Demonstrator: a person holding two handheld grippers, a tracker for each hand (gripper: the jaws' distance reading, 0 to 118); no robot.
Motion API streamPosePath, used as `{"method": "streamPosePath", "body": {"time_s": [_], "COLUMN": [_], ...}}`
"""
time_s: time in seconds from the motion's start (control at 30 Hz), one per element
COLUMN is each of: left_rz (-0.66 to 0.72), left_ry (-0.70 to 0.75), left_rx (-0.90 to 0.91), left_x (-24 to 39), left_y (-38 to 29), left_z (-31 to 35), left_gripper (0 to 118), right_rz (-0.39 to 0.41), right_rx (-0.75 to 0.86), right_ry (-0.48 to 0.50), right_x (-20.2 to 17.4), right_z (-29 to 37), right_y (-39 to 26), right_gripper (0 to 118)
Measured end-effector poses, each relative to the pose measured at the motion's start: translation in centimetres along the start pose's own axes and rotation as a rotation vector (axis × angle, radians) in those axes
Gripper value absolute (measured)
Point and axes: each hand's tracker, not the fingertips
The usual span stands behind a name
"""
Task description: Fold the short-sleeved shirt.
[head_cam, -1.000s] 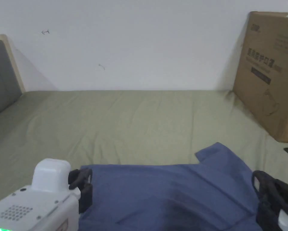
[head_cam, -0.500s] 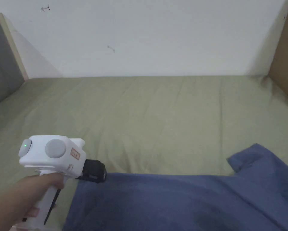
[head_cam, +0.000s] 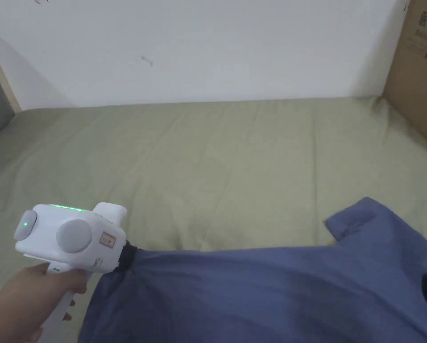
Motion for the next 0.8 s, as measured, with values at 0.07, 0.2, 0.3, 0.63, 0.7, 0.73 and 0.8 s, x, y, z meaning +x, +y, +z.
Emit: {"method": "streamPosePath", "body": {"time_s": [0.07, 0.2, 0.3, 0.63, 0.7, 0.73, 0.8], "left_rz": [0.023, 0.043, 0.056, 0.108, 0.107, 0.105, 0.107], "left_ry": [0.033, 0.011, 0.003, -0.012, -0.015, -0.013, -0.011], "left_rx": [0.101, 0.228, 0.24, 0.282, 0.281, 0.279, 0.271], "left_x": [0.7, 1.9, 1.9, 1.8, 1.3, 1.2, 0.8], "left_y": [-0.5, -1.8, -2.4, -3.5, -3.5, -3.5, -3.8], "left_z": [1.7, 4.6, 5.3, 5.6, 5.5, 5.4, 5.3], "left_gripper": [3, 3, 3, 3, 3, 3, 3], "right_rz": [-0.087, -0.229, -0.165, -0.21, -0.206, -0.187, -0.105], "right_rx": [0.014, -0.067, -0.366, -0.737, -0.776, -0.81, -0.719], "right_ry": [-0.006, -0.053, -0.027, -0.138, -0.157, -0.173, -0.144], "right_x": [2.8, 9.9, 13.2, 16.2, 16.3, 15.1, 14.2], "right_z": [-1.3, -8.1, -16.2, -31.3, -32.6, -32.1, -30.8], "right_y": [2.2, 7.3, 9.1, 4.0, 3.0, 2.6, 2.8], "right_gripper": [0, 0, 0, 106, 97, 93, 86]}}
